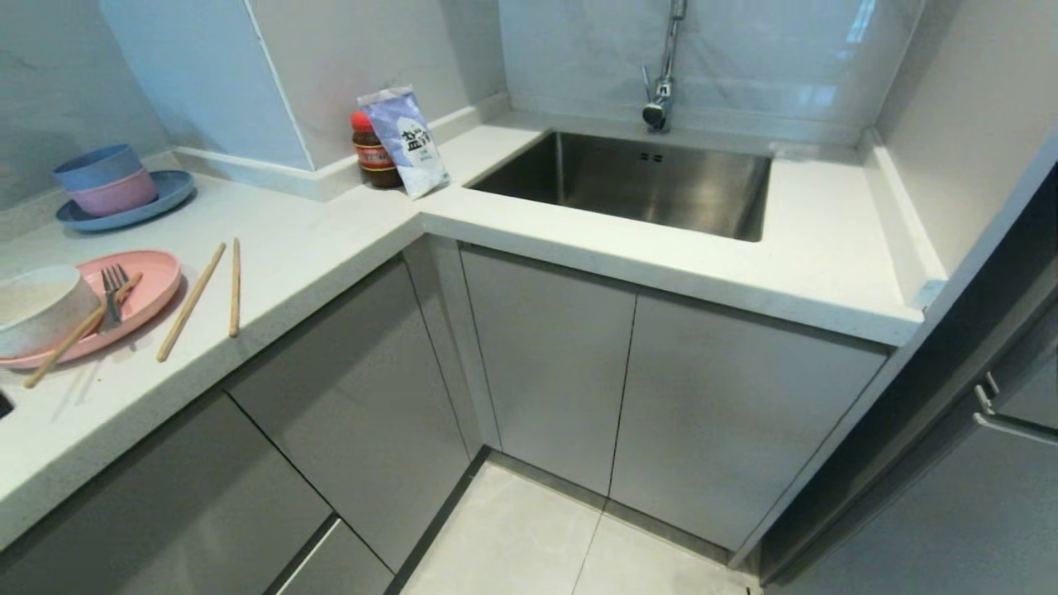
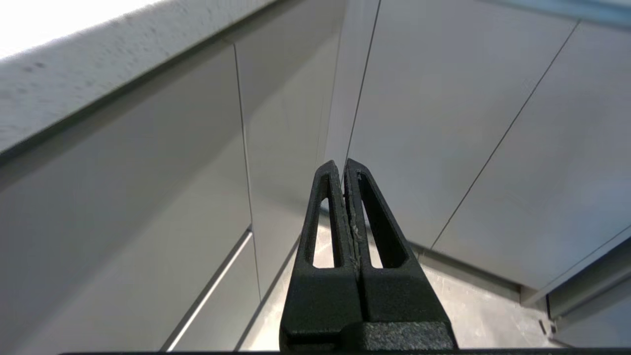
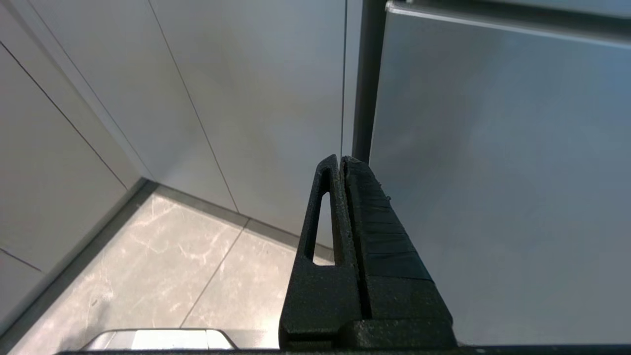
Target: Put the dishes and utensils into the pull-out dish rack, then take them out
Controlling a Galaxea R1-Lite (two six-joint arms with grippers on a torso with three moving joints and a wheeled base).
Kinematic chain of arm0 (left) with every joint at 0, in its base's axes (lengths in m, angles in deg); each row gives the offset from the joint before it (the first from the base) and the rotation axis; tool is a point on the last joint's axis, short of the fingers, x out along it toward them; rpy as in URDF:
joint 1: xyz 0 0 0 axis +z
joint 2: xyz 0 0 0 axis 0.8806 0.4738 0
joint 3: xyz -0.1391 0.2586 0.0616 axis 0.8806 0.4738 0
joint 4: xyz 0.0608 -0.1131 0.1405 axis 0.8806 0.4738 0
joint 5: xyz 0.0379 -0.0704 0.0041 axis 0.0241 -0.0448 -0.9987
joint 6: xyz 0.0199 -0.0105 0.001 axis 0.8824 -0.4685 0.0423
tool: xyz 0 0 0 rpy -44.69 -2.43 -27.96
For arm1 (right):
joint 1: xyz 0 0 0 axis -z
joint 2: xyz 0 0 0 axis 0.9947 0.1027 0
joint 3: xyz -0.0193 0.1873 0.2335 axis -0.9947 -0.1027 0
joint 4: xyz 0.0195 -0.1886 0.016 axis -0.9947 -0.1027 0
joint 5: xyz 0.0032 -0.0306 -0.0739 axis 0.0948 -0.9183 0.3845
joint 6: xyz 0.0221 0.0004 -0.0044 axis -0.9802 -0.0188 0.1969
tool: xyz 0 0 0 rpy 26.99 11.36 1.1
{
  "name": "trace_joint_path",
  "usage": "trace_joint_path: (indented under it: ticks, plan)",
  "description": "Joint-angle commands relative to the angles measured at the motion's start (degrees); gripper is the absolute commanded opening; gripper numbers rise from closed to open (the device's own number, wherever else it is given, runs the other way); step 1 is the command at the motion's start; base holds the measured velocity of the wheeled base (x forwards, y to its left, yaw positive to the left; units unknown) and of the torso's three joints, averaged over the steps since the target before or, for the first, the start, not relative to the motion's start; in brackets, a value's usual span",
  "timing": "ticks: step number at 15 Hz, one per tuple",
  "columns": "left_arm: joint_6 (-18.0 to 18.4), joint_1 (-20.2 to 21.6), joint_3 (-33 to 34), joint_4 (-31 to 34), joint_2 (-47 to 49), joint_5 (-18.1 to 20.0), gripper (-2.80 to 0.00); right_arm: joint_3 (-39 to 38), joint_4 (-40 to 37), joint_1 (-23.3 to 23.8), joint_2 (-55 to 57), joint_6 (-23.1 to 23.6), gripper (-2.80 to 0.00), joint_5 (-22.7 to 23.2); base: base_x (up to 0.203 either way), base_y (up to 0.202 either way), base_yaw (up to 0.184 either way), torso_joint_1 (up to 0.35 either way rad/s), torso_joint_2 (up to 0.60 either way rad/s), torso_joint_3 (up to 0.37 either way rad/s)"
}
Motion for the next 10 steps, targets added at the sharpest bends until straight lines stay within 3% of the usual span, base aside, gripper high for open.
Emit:
trace_joint_path:
  ticks: [1, 10]
  plan:
    - [-0.02, 0.0, 1.32, -0.04, 0.05, -0.03, -2.8, -0.09, 0.02, 0.0, -0.13, -0.07, -2.8, 0.0, 0.0, 0.0, 0.0, 0.002, 0.0, 0.204]
    - [-0.09, 0.0, 1.4, -0.04, 0.09, 0.06, -2.8, -0.03, 0.02, 0.0, -0.13, 0.0, -2.8, 0.0, 0.0, 0.0, 0.0, 0.001, 0.0, 0.203]
